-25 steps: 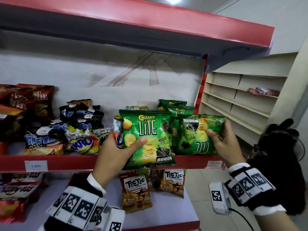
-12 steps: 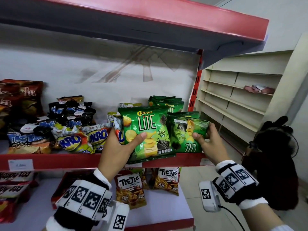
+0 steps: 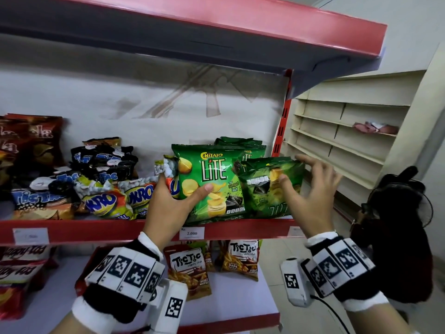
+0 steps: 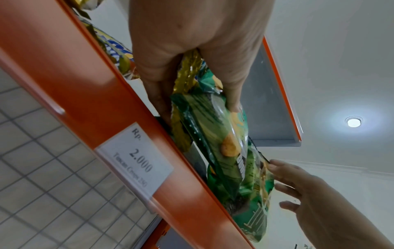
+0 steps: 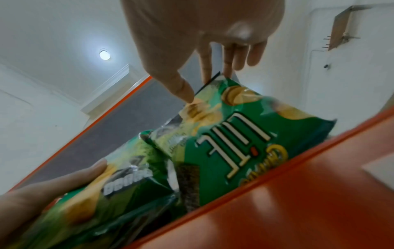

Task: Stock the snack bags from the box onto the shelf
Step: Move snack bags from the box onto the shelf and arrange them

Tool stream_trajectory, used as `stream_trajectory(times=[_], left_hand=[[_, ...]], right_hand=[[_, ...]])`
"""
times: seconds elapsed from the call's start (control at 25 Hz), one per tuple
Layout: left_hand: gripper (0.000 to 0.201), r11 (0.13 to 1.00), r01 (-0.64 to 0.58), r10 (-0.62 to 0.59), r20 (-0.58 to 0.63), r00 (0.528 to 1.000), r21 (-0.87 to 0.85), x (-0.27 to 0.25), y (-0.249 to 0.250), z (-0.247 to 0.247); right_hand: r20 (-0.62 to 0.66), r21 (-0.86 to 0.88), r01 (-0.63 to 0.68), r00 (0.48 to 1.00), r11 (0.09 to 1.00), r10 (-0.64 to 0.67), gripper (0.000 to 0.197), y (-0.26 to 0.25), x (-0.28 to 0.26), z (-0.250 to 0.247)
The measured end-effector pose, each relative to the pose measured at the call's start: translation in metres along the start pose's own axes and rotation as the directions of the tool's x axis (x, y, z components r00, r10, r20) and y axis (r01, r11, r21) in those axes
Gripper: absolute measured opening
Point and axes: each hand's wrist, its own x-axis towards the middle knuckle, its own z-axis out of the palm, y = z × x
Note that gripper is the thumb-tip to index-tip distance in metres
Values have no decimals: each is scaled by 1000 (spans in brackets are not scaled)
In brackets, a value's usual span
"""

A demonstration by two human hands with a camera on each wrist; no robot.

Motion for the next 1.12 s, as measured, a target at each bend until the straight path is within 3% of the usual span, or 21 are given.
stream_trajectory(times=[0.16, 0.4, 0.6, 0.8, 0.92, 0.96, 1.04, 1.12], left_hand=[[91, 1000, 13, -14, -30, 999, -13, 1, 3, -1], [85, 1000, 18, -18, -31, 999, -25, 4, 3, -6], [89, 1000, 17, -17, -30, 999, -11, 2, 0, -1], [107, 1000, 18, -18, -6, 1000, -21, 1, 2, 3], [107, 999, 8, -9, -14, 1000, -37, 1, 7, 6], [102, 999, -4, 3, -14, 1000, -45, 1, 8, 8], [98, 998, -23, 21, -27, 999, -59, 2, 10, 11], [100, 995, -31, 27, -37, 999, -90, 1, 13, 12]], right_hand=[[190, -55, -121, 973, 991, 130, 46, -1, 9, 13], [152, -55, -319, 934, 946, 323, 47, 30, 21, 5], [246, 57, -284, 933, 957, 262, 63, 41, 16, -2], [179, 192, -350, 931, 917, 318, 78, 39, 10, -7], [-9, 219, -187, 981, 958, 194, 60, 24, 2, -11], [-1, 250, -102, 994, 963, 106, 56, 13, -1, -11], [226, 323, -35, 973, 946, -41, 67, -14, -10, -3], [465, 332, -74, 880, 940, -95, 90, -35, -15, 12]])
